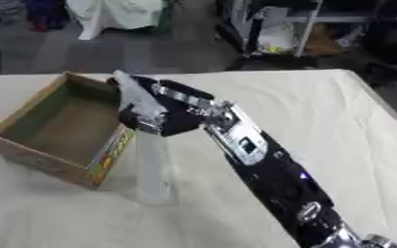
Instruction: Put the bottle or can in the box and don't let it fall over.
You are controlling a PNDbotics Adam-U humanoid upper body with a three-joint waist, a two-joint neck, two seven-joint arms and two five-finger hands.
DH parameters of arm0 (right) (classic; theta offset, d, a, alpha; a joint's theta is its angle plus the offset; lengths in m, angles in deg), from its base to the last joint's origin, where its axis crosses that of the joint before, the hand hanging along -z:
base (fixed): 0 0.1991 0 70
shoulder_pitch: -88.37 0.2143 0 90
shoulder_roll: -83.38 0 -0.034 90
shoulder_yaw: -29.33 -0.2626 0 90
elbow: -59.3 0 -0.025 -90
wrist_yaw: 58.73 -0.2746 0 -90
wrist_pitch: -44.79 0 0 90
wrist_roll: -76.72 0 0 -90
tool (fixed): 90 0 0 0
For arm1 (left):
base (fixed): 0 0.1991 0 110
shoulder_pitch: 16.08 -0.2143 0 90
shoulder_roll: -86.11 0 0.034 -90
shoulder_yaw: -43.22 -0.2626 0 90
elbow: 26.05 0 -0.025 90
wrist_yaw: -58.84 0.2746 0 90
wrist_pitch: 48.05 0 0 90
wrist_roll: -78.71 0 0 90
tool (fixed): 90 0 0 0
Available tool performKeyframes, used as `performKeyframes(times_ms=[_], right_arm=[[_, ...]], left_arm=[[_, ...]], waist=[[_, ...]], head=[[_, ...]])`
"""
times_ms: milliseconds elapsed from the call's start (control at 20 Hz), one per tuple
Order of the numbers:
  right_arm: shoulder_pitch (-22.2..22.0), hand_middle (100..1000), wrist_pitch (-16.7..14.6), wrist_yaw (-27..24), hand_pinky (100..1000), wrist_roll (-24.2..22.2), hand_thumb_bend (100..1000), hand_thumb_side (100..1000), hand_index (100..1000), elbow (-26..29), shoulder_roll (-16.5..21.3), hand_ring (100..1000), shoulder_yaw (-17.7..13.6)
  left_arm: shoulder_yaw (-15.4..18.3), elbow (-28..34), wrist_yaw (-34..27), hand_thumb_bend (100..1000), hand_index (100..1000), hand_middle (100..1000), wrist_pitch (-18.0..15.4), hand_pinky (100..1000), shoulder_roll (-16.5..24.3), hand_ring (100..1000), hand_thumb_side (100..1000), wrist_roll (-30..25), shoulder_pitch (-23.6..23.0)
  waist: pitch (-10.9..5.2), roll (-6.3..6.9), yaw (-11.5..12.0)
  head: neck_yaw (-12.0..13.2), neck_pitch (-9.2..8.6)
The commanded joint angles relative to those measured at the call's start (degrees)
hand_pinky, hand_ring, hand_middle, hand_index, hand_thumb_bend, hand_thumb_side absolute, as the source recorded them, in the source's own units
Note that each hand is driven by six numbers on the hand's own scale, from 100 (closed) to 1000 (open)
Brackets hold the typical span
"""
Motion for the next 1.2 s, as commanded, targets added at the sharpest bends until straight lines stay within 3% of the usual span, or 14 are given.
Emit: performKeyframes(times_ms=[50, 350, 650, 1200], right_arm=[[1.23, 1000, -0.78, 1.13, 874, 0.38, 241, 613, 1000, -0.09, -0.44, 1000, -0.33], [1.24, 1000, -1.84, 2.29, 864, 0.92, 202, 587, 1000, -0.54, -1.10, 1000, -0.15], [1.33, 882, -2.04, 2.00, 831, 2.08, 116, 506, 994, -0.12, -1.41, 942, 0.08], [1.20, 537, -1.78, 1.43, 714, 6.21, 100, 378, 666, 0.20, -1.39, 812, 0.08]], left_arm=[[-0.15, 0.70, 0.09, 452, 832, 926, -0.11, 548, 0.39, 1000, 661, -0.26, 0.39], [-0.19, 0.68, 0.08, 451, 832, 926, -0.10, 548, 0.37, 1000, 661, -0.30, 0.40], [-0.24, 0.68, 0.08, 452, 832, 926, -0.11, 549, 0.39, 1000, 661, -0.36, 0.50], [-0.22, 0.69, 0.05, 451, 832, 926, -0.09, 550, 0.45, 1000, 661, -0.32, 0.58]], waist=[[-0.92, 0.43, 0.13], [-0.88, 0.41, 0.34], [-0.82, 0.36, 0.56], [-0.80, 0.37, 0.65]], head=[[-0.31, -0.55], [-0.30, -0.40], [-0.49, -0.44], [-0.61, -0.49]])
